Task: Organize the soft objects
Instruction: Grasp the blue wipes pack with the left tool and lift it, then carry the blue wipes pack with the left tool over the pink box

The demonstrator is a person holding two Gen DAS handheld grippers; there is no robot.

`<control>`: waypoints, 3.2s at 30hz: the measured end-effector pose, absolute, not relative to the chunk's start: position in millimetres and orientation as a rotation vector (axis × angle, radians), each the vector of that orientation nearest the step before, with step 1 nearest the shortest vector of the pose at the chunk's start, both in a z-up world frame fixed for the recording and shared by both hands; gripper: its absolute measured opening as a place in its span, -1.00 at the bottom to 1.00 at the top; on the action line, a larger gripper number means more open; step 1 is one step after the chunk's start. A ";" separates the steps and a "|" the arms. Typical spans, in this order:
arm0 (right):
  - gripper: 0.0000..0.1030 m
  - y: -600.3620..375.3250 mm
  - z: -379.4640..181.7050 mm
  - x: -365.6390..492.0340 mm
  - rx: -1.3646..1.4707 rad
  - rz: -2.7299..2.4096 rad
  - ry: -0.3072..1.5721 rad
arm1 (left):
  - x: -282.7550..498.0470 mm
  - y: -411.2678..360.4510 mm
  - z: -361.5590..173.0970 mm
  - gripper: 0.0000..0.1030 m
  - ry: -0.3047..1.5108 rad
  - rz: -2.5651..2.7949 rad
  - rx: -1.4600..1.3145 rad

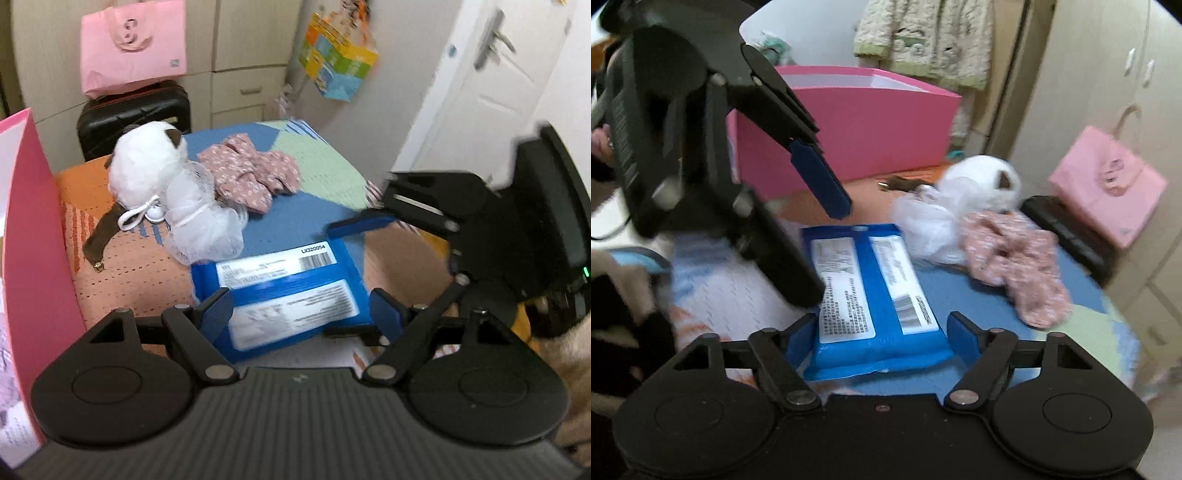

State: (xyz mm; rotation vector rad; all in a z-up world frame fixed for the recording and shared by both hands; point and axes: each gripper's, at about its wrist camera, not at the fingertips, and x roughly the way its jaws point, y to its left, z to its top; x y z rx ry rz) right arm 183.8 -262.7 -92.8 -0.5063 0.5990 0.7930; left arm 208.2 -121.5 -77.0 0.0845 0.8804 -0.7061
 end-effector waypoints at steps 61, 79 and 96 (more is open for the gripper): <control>0.55 -209.5 -113.1 110.5 -0.145 0.300 0.463 | 151.9 -98.1 -122.2 0.50 0.687 -0.609 -0.074; 0.59 -176.9 -76.3 57.1 -0.111 0.322 0.464 | 87.0 -61.0 -85.8 0.50 0.615 -0.587 -0.044; 0.61 -121.6 -32.2 36.2 -0.207 0.391 0.498 | 62.3 1.6 -45.9 0.51 0.608 -0.536 -0.089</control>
